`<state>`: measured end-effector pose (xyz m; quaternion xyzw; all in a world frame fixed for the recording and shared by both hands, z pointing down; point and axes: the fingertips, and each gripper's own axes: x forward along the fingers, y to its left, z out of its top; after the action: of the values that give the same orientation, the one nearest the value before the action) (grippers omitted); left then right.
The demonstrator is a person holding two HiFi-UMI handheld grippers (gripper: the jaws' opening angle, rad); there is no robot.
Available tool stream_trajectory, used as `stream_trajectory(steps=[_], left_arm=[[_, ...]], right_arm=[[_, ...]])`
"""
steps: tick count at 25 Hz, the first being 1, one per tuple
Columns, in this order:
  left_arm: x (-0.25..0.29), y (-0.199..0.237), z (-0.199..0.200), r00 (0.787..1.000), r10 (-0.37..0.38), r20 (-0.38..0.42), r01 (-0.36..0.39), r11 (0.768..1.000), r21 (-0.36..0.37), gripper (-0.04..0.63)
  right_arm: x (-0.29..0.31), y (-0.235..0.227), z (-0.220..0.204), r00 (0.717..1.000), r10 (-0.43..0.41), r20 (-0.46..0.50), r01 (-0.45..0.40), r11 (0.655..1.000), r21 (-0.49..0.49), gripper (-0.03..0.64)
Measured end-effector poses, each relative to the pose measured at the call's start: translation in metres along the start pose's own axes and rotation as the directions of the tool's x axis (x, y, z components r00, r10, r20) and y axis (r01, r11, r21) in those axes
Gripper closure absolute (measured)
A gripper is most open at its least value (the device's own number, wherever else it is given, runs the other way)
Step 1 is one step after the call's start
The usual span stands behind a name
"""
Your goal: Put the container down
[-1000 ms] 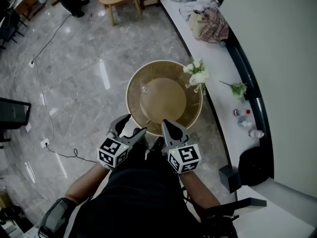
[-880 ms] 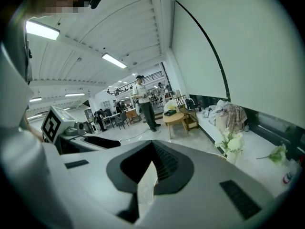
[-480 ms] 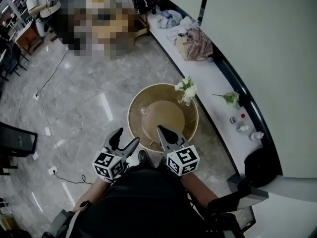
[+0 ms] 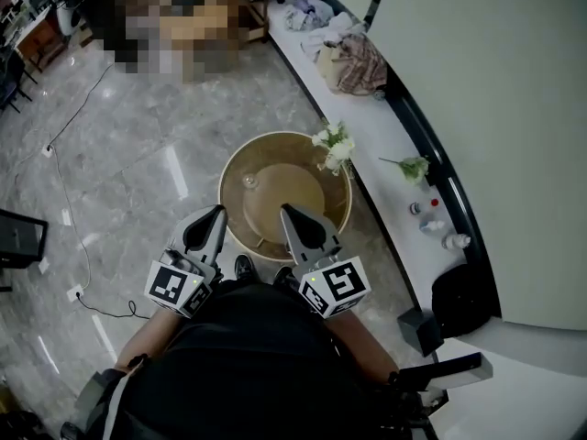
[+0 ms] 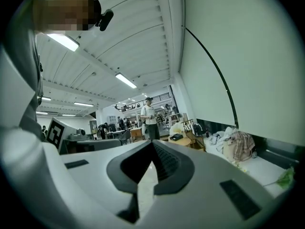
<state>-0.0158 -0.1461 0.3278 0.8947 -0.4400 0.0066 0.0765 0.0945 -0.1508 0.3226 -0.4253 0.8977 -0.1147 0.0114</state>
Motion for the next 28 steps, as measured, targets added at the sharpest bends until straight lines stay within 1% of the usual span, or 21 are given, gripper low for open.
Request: stream_trajectory(steps=[3, 7, 10, 18, 25, 28], left_arm=[[0.002, -0.001, 0.003, 1.0, -0.012, 0.009, 0.012, 1.0, -0.001, 0.591], [0.007, -0.005, 0.006, 0.999, -0.042, 0.005, 0.042, 0.999, -0.021, 0.591], [0.008, -0.002, 0.004, 0.999, -0.054, 0.008, 0.054, 0.998, -0.029, 0.591], [0.01, 0.008, -0.003, 0.997, -0.071, -0.024, 0.07, 0.996, -0.047, 0.591], [0.013, 0.019, -0.006, 0.996, -0.091, -0.025, 0.089, 0.994, -0.057, 0.59], [0.018, 0.024, -0.004, 0.995, -0.104, -0.007, 0.103, 0.992, -0.072, 0.589]], right_arm=[[-0.001, -0.001, 0.007, 1.0, -0.012, 0.012, 0.012, 1.0, -0.016, 0.615], [0.004, 0.0, 0.015, 0.999, -0.019, 0.026, 0.02, 0.999, -0.041, 0.615], [0.006, -0.001, 0.014, 0.999, -0.029, 0.032, 0.03, 0.998, -0.049, 0.615], [0.014, 0.0, 0.012, 0.998, -0.068, 0.015, 0.069, 0.996, -0.063, 0.615], [0.023, 0.003, 0.011, 0.996, -0.081, 0.02, 0.082, 0.994, -0.071, 0.615], [0.027, 0.0, 0.01, 0.995, -0.095, 0.015, 0.096, 0.993, -0.066, 0.615]])
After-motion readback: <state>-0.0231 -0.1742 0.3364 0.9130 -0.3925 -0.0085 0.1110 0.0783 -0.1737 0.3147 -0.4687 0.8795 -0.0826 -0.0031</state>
